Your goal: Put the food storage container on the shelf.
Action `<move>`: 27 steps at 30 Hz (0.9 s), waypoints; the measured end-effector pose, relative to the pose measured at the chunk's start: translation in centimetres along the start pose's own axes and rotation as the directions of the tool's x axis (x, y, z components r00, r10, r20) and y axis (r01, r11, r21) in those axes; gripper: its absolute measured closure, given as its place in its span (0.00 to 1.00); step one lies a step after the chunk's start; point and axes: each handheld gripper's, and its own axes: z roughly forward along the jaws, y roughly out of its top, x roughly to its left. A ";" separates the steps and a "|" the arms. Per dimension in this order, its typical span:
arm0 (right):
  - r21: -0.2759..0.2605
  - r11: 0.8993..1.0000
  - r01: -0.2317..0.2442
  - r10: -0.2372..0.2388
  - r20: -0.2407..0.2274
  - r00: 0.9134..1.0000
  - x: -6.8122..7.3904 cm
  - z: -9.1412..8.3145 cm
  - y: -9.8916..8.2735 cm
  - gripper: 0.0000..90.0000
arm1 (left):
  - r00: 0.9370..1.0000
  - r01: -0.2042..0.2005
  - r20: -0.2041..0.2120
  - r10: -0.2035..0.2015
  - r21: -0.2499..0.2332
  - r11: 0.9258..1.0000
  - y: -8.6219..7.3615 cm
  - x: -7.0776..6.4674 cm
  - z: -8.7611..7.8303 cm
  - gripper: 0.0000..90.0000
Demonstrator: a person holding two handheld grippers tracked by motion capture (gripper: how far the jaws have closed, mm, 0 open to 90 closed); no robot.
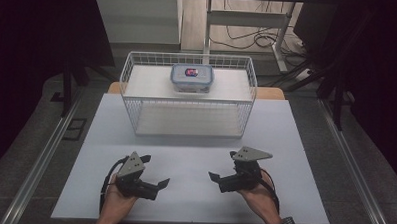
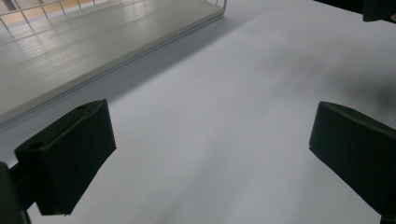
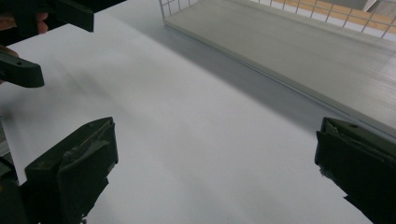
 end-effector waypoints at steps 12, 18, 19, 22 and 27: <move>0.001 1.000 -0.023 0.023 0.044 0.999 -0.5 -1.5 -1.8 0.00 | 0.999 0.008 -0.033 -0.008 0.014 1.000 -1.5 0.4 -1.7 0.00; -0.004 0.999 -0.038 0.038 0.062 0.997 -1.1 -2.5 -2.8 0.00 | 0.998 0.009 -0.058 -0.008 0.021 1.000 -2.2 0.6 -2.7 0.00; -0.001 0.999 -0.036 0.036 0.067 0.997 -1.1 -2.6 -2.9 0.00 | 0.998 0.011 -0.060 -0.010 0.020 1.000 -2.3 0.6 -2.8 0.00; 0.000 0.999 -0.032 0.032 0.079 0.996 -1.2 -3.0 -3.2 0.00 | 0.997 0.014 -0.070 -0.013 0.017 1.000 -2.6 0.7 -3.2 0.00; -0.011 1.000 -0.029 0.030 0.096 0.995 -1.3 -3.7 -3.7 0.00 | 0.996 0.019 -0.089 -0.018 0.016 1.000 -3.0 1.0 -3.9 0.00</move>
